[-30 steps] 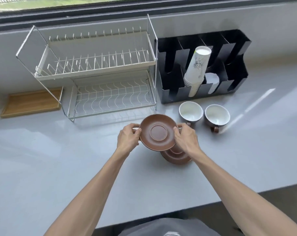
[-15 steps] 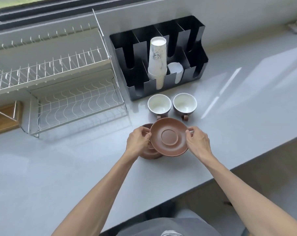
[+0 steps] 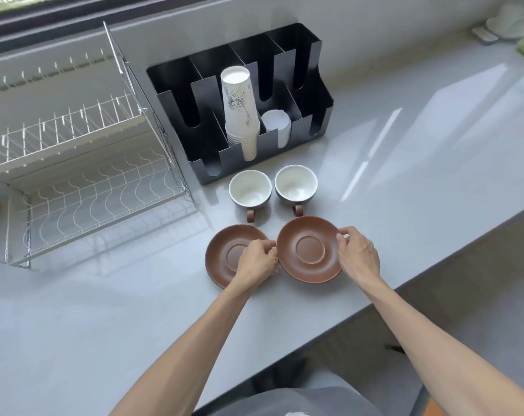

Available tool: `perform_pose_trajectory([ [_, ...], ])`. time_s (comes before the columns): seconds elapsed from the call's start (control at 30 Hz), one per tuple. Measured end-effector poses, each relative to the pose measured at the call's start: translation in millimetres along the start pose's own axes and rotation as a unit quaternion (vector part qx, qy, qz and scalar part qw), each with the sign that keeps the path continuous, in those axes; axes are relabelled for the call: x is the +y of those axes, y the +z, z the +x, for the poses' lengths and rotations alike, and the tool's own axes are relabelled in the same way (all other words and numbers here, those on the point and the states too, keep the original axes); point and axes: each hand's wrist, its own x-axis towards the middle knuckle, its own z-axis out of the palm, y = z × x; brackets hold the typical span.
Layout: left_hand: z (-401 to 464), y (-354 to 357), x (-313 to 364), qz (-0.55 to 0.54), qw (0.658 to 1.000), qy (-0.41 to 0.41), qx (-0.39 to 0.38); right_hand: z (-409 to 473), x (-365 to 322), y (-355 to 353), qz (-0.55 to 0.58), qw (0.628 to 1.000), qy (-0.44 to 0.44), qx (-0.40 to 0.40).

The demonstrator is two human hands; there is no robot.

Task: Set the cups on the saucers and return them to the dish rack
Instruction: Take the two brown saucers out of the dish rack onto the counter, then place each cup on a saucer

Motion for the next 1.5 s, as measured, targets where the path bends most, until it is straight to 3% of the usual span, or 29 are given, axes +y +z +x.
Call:
perform_pose_trajectory([
  [0.87, -0.8, 22.7, 1.0, 0.081, 0.995, -0.048, 0.021, 12.4, 26.6, 10.9, -0.026, 0.999, -0.016, -0.02],
  [1.17, 3.8, 8.4, 12.7, 0.147, 0.989, -0.005, 0.023, 17.1, 22.1, -1.0, -0.07, 0.996, -0.051, 0.018],
  [1.23, 7.6, 0.0, 25.5, 0.12, 0.99, 0.017, 0.069, 27.1, 11.6, -9.1, -0.03, 0.997, -0.055, 0.035],
  [1.37, 28.4, -8.9, 48.9, -0.147, 0.983, -0.033, 0.104, 55.8, -20.4, -20.3, 0.049, 0.996, -0.068, 0.026],
  [1.5, 55.8, -1.8, 59.3, -0.236, 0.962, -0.072, 0.114, 78.5, -53.8, -19.2, 0.098, 0.993, -0.064, -0.019],
])
